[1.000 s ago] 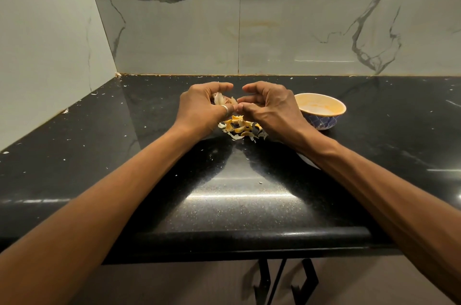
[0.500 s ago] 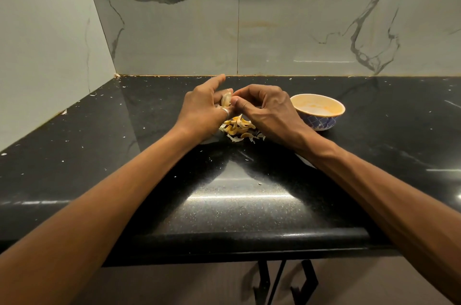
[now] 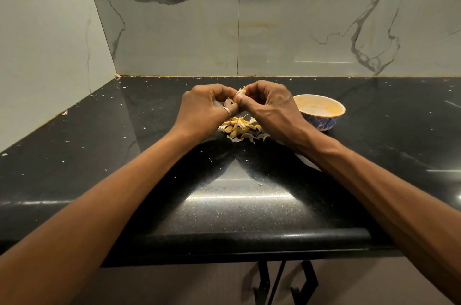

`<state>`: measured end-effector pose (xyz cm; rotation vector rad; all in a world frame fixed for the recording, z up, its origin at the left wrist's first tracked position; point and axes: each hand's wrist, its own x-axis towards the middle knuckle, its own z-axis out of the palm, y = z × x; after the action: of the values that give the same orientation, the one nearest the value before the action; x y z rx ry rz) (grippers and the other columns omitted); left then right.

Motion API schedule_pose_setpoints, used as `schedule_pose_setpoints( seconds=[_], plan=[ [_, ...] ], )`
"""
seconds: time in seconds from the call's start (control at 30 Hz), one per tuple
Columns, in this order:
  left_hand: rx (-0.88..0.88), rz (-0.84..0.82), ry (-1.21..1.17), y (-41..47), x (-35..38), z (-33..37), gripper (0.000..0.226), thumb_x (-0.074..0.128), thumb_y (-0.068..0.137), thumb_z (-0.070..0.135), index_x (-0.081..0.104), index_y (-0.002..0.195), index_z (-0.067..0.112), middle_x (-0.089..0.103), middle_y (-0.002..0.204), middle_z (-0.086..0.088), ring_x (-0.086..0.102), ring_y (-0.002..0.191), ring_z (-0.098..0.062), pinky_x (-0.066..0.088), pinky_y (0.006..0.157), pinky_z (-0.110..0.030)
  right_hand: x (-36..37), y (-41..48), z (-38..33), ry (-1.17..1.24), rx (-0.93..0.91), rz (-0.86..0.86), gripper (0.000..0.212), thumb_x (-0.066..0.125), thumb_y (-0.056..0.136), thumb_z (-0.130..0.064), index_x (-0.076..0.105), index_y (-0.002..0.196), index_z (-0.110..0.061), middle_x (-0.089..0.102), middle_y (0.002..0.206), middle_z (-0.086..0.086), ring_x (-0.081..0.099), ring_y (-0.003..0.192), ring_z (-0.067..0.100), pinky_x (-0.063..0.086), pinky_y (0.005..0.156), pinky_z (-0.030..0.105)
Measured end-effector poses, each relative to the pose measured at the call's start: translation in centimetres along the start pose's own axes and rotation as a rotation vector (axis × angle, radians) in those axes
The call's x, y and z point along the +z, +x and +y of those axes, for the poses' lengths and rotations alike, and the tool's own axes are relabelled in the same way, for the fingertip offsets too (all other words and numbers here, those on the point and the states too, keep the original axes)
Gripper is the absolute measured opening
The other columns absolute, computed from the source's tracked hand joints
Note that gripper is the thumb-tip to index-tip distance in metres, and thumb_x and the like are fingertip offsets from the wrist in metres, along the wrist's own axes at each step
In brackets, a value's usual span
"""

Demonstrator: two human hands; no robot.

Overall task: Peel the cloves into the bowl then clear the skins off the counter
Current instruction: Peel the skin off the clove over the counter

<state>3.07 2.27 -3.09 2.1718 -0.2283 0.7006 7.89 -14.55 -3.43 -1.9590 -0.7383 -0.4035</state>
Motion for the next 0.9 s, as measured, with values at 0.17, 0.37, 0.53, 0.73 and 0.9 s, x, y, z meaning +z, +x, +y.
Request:
schedule_pose_setpoints(
  seconds=[0.17,0.37,0.53,0.73,0.9],
  plan=[
    [0.005,0.057,0.040,-0.1,-0.3,0.2,0.023,0.082,0.081,0.027,0.078,0.101,0.017,0.074,0.092,0.000,0.070,0.084,-0.015,0.060,0.076,-0.042,0.0,0.0,-0.1,0.072,0.010,-0.040,0.018,0.067,0.096,-0.029,0.074,0.107,-0.017,0.076,0.093,-0.002,0.073,0.089,0.013,0.062,0.081,0.042],
    [-0.012,0.078,0.019,-0.2,-0.1,0.5,0.021,0.086,0.078,0.025,0.075,0.095,0.018,0.072,0.084,0.007,0.070,0.079,-0.011,0.058,0.068,-0.020,-0.2,-0.1,-0.6,0.267,0.106,-0.041,0.012,0.065,0.094,-0.014,0.076,0.099,-0.013,0.077,0.091,0.008,0.074,0.087,0.023,0.061,0.074,0.037],
    [-0.013,0.071,0.000,-0.1,-0.1,0.7,0.021,0.086,0.077,0.017,0.073,0.094,0.014,0.073,0.084,0.004,0.070,0.074,-0.007,0.059,0.068,-0.020,0.0,-0.1,-0.4,0.294,0.100,-0.050,0.014,0.069,0.092,-0.019,0.076,0.101,-0.012,0.076,0.091,0.010,0.074,0.086,0.025,0.060,0.075,0.037],
    [0.019,0.075,0.026,-0.3,0.3,0.8,0.028,0.089,0.072,0.023,0.070,0.090,0.014,0.070,0.079,0.006,0.068,0.070,-0.004,0.057,0.066,-0.016,0.2,-0.2,-0.6,0.267,0.099,-0.019,0.010,0.068,0.090,-0.017,0.078,0.093,-0.015,0.075,0.082,0.003,0.067,0.071,0.008,0.056,0.070,0.029],
    [0.057,0.070,0.030,-0.5,0.8,1.0,0.031,0.091,0.069,0.027,0.066,0.086,0.018,0.068,0.075,0.010,0.067,0.069,-0.002,0.058,0.066,-0.018,0.5,-0.4,-0.5,0.227,0.120,0.012,0.013,0.066,0.084,-0.027,0.078,0.083,-0.020,0.075,0.077,0.000,0.071,0.074,0.015,0.062,0.076,0.044]
  ],
)
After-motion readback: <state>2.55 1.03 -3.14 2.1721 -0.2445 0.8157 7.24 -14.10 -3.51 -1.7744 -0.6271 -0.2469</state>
